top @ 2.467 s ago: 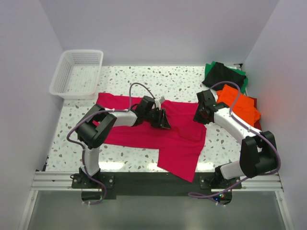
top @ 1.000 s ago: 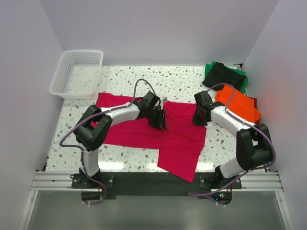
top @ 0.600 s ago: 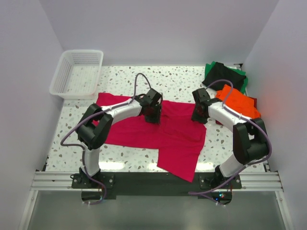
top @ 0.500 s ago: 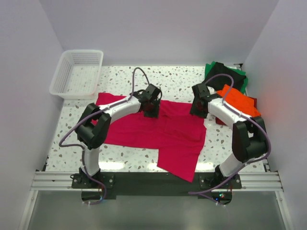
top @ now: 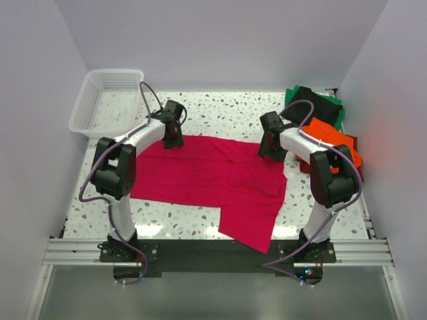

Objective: Fold and stack the t-shirts
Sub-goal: Fold the tshirt

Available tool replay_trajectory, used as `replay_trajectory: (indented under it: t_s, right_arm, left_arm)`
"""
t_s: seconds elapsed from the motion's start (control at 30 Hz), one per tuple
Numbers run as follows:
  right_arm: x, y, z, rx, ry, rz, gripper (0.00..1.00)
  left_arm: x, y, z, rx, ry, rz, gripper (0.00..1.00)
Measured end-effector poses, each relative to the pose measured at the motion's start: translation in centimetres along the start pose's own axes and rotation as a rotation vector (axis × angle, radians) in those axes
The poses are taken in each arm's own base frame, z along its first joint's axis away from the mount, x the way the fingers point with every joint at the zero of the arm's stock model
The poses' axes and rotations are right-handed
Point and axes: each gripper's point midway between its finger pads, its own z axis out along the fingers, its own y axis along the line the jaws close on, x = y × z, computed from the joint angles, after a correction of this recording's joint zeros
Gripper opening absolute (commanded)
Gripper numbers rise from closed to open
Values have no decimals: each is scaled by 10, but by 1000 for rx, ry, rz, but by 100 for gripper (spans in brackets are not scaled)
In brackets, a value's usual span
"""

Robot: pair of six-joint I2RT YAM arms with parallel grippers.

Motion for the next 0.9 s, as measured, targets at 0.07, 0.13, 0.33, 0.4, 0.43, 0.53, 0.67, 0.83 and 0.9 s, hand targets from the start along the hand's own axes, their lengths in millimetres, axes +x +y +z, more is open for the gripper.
replay_trajectory:
  t_s: [0.07, 0.13, 0.33, 0.4, 0.43, 0.53, 0.67, 0.83, 0.9]
  right_arm:
    - [1, -1, 0, 2, 3, 3, 61]
    - [2, -1, 0, 4, 6, 4, 61]
    - [10, -1, 14, 29, 42, 2, 61]
    - [6, 3, 16, 28, 39, 4, 61]
    - [4, 3, 18, 32, 43, 5, 61]
    - [-6, 9, 22, 31, 45, 11, 61]
    - [-25, 13, 32, 20, 40, 32, 61]
    - [-52, 10, 44, 18, 40, 47, 61]
    - [-62, 10, 49, 19, 33, 43, 60]
  left_arm:
    - [-6, 14, 2, -20, 0, -21, 38]
    - [-10, 25, 5, -32, 1, -40, 38]
    - [-14, 50, 23, -57, 40, -82, 38]
    - [-12, 60, 30, -74, 59, -97, 39]
    - [-11, 64, 34, -82, 68, -106, 39]
    - [-18, 72, 36, -84, 66, -135, 39]
    - [-28, 80, 42, -90, 73, -181, 39]
    - [-42, 79, 50, -87, 77, -203, 39]
    - [-51, 75, 55, -73, 73, -208, 39]
